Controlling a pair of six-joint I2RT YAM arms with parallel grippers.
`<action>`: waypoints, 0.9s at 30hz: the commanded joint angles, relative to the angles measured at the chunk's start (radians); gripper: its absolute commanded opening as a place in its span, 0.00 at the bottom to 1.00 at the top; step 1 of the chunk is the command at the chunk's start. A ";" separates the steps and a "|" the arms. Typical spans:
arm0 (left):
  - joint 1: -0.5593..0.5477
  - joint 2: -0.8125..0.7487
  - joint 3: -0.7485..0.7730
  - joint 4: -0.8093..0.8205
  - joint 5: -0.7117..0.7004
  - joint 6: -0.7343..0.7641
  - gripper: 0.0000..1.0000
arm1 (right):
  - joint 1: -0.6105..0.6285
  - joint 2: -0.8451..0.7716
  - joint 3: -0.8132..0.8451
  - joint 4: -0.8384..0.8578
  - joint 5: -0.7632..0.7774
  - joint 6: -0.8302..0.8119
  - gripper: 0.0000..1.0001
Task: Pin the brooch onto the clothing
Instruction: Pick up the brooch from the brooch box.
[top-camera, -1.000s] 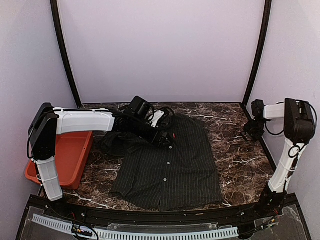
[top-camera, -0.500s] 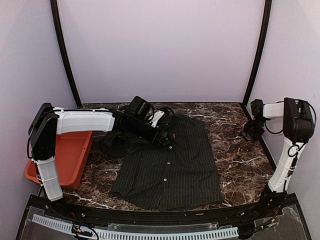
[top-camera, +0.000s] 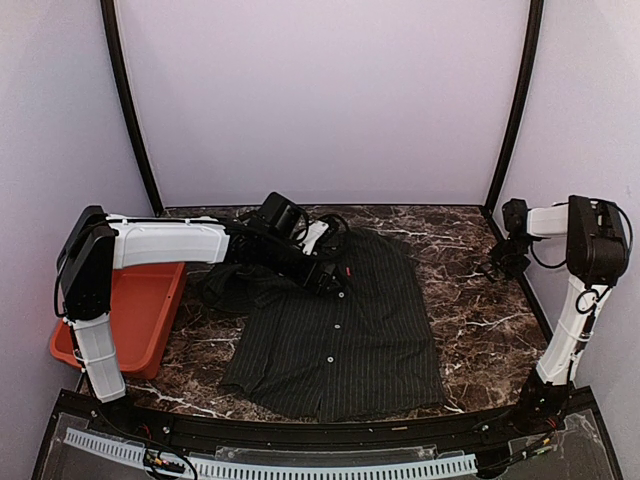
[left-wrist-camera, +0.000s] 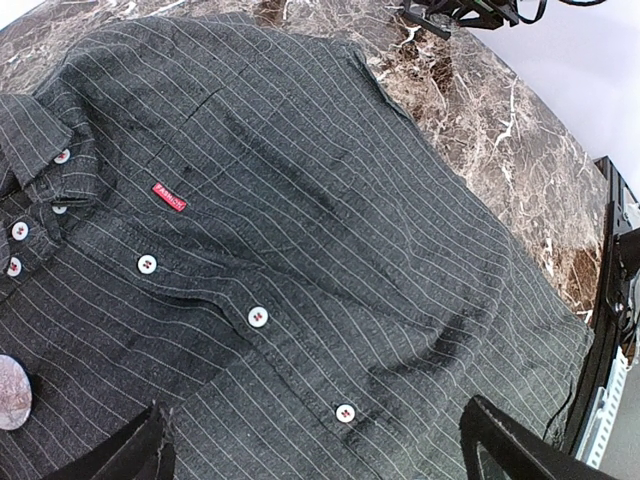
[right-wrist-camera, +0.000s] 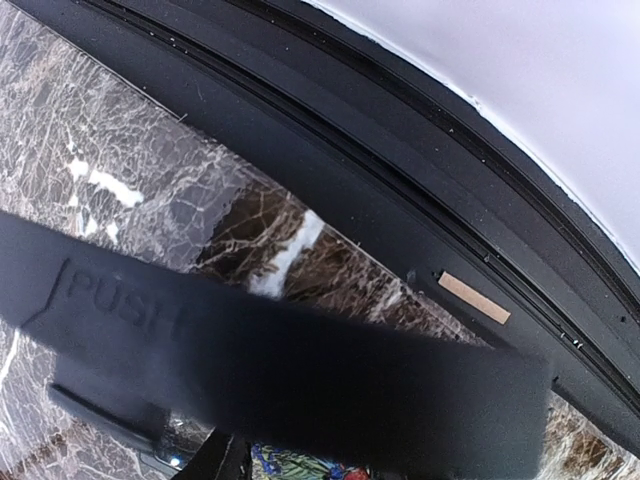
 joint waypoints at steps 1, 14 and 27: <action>-0.008 -0.007 0.004 -0.034 -0.009 -0.002 0.99 | 0.006 0.030 -0.054 -0.061 -0.050 0.001 0.36; -0.008 -0.006 0.005 -0.033 -0.008 -0.004 0.99 | 0.045 -0.007 -0.103 -0.019 -0.110 -0.014 0.47; -0.008 -0.009 0.008 -0.036 -0.007 -0.002 0.99 | 0.078 -0.008 -0.086 -0.066 -0.103 -0.026 0.57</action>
